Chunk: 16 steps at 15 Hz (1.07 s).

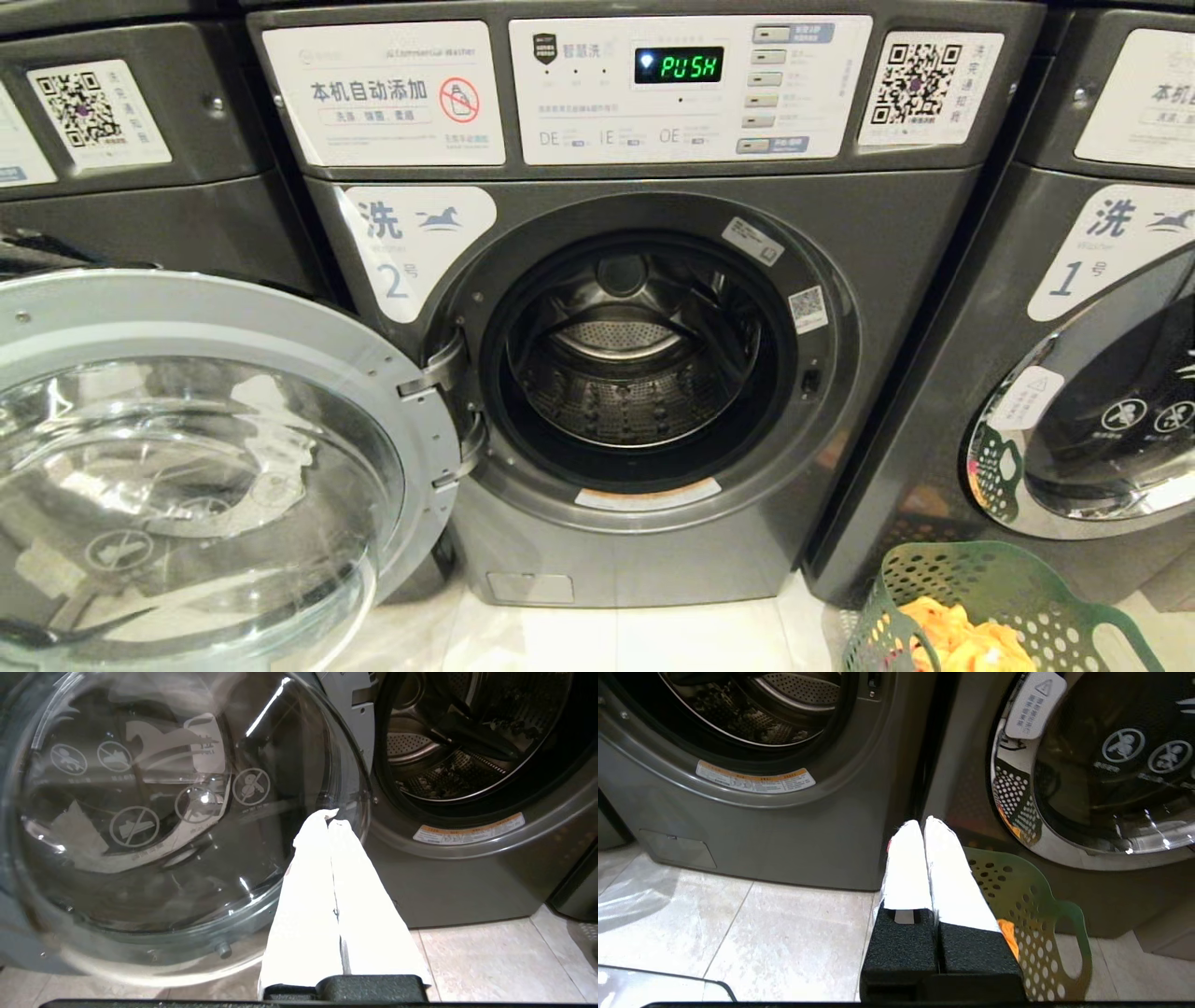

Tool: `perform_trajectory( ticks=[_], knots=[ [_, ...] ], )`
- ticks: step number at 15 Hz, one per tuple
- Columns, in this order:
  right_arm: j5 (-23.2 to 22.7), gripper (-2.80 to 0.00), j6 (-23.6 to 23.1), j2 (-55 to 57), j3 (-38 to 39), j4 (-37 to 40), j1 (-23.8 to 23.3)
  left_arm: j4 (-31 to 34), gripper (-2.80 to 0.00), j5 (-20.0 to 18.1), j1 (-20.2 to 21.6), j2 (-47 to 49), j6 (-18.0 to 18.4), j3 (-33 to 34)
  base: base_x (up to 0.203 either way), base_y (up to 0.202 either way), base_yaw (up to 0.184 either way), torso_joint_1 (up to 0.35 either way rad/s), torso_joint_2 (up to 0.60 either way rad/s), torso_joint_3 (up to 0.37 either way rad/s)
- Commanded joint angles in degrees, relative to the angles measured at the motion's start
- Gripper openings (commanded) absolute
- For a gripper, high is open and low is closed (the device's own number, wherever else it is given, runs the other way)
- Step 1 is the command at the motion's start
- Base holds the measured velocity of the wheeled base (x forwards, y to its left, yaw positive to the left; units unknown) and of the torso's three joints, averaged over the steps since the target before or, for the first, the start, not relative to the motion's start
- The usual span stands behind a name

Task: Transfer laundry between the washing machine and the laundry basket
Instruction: Close the washing machine door with the left hand

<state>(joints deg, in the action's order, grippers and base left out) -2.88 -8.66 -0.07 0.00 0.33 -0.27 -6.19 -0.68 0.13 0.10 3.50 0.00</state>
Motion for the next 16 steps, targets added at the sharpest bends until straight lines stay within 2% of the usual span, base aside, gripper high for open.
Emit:
perform_trajectory(
  ticks=[1,11,12,14,16],
  knots=[
    [0.0,-2.80,0.0,0.1,0.0,0.0,0.0,0.0,-2.80,0.0,0.0,0.1,0.1,2.3,-0.183,0.000,0.001,0.000,0.00,0.000],
    [-0.1,-2.80,0.1,0.1,0.0,0.0,0.0,0.0,-2.80,0.1,0.0,0.0,0.0,2.3,-0.192,0.000,0.001,0.001,0.00,0.003],
    [-0.1,-2.80,0.5,0.1,0.0,0.0,0.0,0.0,-2.80,-0.1,0.0,0.0,0.1,2.3,-0.135,0.000,0.000,-0.003,0.00,0.006],
    [-0.2,-2.80,0.4,0.1,0.0,0.0,0.0,-0.1,-2.80,-1.0,0.0,0.1,2.8,2.3,-0.027,0.000,0.001,0.000,0.00,0.000],
    [-0.1,-2.80,0.6,0.1,0.0,0.0,0.0,-0.5,-2.80,-0.9,0.1,0.0,3.0,1.7,0.000,0.000,0.000,0.000,0.00,0.000]
  ],
)
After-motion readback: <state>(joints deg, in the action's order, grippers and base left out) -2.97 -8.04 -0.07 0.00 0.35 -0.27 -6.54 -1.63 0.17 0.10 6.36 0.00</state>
